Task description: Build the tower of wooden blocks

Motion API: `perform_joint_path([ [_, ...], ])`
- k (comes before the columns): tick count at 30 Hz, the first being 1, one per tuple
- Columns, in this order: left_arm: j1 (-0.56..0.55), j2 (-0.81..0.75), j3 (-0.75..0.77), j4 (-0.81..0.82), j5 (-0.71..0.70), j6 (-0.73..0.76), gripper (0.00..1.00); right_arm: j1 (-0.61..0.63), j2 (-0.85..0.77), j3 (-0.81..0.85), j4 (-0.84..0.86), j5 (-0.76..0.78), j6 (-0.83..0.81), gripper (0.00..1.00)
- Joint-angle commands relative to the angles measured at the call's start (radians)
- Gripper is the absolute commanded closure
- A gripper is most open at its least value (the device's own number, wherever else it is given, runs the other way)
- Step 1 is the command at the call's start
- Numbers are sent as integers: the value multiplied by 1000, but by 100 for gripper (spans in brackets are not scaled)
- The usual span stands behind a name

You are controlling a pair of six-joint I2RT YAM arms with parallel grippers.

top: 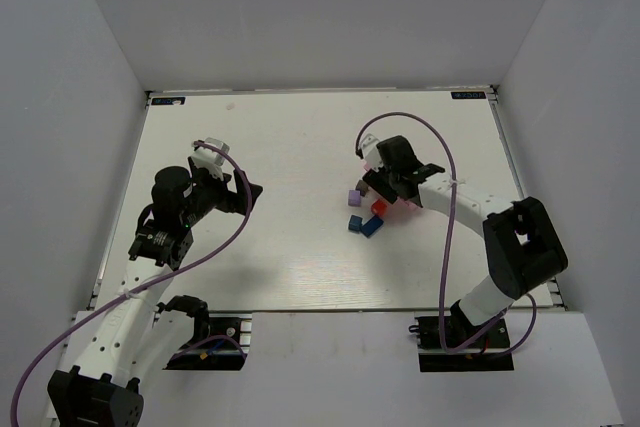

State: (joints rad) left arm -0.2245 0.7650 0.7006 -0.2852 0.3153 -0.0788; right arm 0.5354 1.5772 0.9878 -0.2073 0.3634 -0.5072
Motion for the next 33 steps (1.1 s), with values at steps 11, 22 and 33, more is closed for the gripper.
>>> perform_joint_path([
  [11,-3,-4,34,0,18,4,4,69,-65,-144,301,203,-152,100],
  [22,-3,-4,34,0,18,4,4,104,-97,-210,413,267,-218,100],
  [33,-3,-4,34,0,18,4,4,138,-83,-276,513,304,-300,100],
])
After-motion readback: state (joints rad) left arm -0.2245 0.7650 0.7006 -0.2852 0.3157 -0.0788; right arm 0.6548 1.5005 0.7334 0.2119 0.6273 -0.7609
